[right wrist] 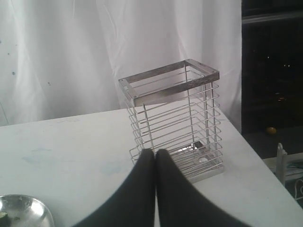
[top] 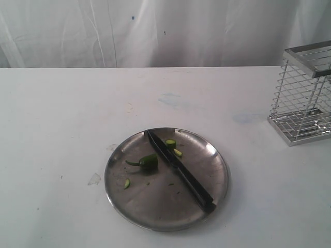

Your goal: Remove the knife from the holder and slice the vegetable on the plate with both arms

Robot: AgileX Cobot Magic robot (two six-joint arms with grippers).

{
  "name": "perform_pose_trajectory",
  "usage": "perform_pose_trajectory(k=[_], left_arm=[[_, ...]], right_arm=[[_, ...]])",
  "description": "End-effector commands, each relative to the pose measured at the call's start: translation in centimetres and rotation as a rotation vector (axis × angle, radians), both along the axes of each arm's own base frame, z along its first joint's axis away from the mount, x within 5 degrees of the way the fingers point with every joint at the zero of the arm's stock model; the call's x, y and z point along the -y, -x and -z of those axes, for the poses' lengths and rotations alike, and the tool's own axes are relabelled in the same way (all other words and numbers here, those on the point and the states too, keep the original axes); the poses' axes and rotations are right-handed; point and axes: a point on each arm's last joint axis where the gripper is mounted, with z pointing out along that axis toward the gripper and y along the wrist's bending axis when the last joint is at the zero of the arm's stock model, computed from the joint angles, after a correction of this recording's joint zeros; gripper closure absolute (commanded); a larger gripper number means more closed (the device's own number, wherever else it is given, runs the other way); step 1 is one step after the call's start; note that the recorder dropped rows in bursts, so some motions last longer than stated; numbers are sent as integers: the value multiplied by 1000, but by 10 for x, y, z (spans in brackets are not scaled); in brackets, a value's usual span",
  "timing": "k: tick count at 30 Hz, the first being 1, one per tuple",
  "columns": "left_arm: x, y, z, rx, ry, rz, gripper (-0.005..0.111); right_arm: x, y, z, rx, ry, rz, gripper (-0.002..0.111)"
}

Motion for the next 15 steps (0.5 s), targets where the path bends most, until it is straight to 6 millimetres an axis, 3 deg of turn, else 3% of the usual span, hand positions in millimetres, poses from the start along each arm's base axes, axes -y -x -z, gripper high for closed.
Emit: perform_pose_trajectory(k=[1, 4, 5, 6, 9, 12, 15], left_arm=[[7, -7, 29, -135, -376, 104, 107], [14, -14, 85, -232, -324, 203, 107], [15, -14, 87, -199, -251, 198, 107], [13, -10, 97, -307, -208, 184, 107], [7, -5, 104, -385, -194, 94, 107], [8, -6, 104, -361, -46, 67, 107], [7, -6, 102, -342, -38, 64, 107]], right_arm=[[0, 0, 0, 10, 3, 3, 108], [0, 0, 0, 10, 3, 3, 108], [0, 0, 0, 10, 3, 3, 108], [0, 0, 0, 10, 3, 3, 108], [0, 1, 0, 14, 4, 3, 108], [0, 1, 0, 14, 4, 3, 108], [0, 1, 0, 14, 4, 3, 108]])
